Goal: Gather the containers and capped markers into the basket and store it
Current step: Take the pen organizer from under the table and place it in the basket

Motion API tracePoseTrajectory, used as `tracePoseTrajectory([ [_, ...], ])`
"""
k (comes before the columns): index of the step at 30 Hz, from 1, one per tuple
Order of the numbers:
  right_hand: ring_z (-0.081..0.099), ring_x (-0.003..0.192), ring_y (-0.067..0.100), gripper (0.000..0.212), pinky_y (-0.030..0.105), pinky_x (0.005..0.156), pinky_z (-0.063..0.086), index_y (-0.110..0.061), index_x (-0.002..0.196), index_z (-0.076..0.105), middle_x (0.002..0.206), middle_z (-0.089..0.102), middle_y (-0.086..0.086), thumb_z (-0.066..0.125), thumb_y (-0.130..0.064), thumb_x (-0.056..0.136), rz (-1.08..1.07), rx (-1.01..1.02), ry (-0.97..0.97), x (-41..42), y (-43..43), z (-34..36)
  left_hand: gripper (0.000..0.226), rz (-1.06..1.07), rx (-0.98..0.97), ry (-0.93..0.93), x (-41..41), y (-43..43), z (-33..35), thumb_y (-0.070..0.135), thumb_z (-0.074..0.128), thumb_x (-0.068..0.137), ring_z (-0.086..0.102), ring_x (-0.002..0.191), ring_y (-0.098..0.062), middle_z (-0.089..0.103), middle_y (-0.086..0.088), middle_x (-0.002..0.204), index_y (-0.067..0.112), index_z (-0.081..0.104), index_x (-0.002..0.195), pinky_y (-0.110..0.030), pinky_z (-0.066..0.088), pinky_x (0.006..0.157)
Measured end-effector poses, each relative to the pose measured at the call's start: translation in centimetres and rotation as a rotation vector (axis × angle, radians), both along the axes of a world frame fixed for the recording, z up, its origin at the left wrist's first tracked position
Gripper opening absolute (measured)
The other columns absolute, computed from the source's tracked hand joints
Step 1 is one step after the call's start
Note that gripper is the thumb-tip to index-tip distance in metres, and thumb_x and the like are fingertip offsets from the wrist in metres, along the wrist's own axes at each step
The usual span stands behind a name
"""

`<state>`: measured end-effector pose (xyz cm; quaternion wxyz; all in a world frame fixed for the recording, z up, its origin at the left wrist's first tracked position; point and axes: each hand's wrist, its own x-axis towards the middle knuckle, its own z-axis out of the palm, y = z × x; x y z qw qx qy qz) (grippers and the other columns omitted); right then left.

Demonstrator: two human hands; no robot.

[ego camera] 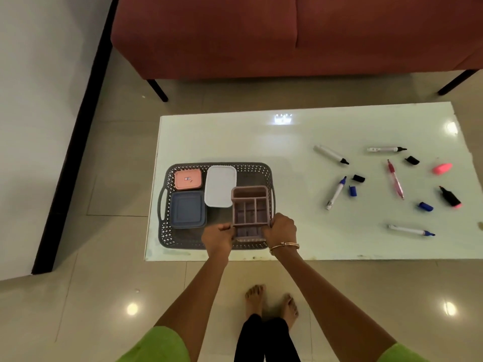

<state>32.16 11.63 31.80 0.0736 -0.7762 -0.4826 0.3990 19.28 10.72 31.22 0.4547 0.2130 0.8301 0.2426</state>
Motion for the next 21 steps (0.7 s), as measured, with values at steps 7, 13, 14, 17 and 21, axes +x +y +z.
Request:
tracePoseTrajectory([
  [7,0.065,0.084,0.033,0.016,0.034,0.069,0.052,-0.002,0.093,0.063,0.093,0.069,0.017,0.055,-0.01,0.081,0.021,-0.062,-0.13,-0.6,0.1,-2.6,0.022,-0.086,-0.012,0.055,-0.4,0.4,-2.7,0.0,0.072,0.074,0.069,0.078,-0.029,0.072,-0.02,0.091,-0.001,0.071,0.096,-0.039,0.058,0.073],
  [13,0.065,0.083,0.028,0.015,0.028,0.062,0.043,-0.01,0.096,0.065,0.092,0.07,0.011,0.054,-0.016,0.086,0.069,-0.073,-0.241,-0.7,-0.4,-4.2,0.024,-0.092,-0.015,0.054,-0.5,0.2,-4.5,0.001,0.072,0.076,0.064,0.073,-0.019,0.071,-0.019,0.097,-0.002,0.069,0.1,-0.028,0.054,0.069],
  [14,0.065,0.083,0.028,0.016,0.028,0.061,0.043,-0.01,0.097,0.064,0.092,0.07,0.011,0.053,-0.016,0.087,0.077,-0.068,-0.248,-0.8,-0.4,-4.3,0.025,-0.099,-0.012,0.053,-0.7,0.2,-4.6,0.001,0.071,0.076,0.063,0.074,-0.019,0.071,-0.02,0.098,-0.002,0.069,0.1,-0.026,0.054,0.069],
  [17,0.066,0.083,0.028,0.018,0.029,0.062,0.045,-0.008,0.099,0.061,0.093,0.07,0.012,0.052,-0.019,0.088,0.106,-0.065,-0.263,-1.0,-0.4,-4.4,0.026,-0.164,-0.001,0.066,-1.1,0.4,-4.5,0.003,0.071,0.076,0.066,0.081,-0.023,0.071,-0.02,0.099,-0.002,0.068,0.101,-0.025,0.051,0.072],
  [21,0.064,0.086,0.03,0.023,0.031,0.065,0.045,-0.008,0.1,0.059,0.097,0.068,0.012,0.054,-0.026,0.087,0.139,-0.087,-0.232,-0.3,-0.5,-3.8,0.031,-0.324,0.035,0.129,-1.5,-0.1,-3.5,0.011,0.072,0.077,0.067,0.087,-0.024,0.071,-0.019,0.1,-0.002,0.066,0.105,-0.022,0.047,0.07],
])
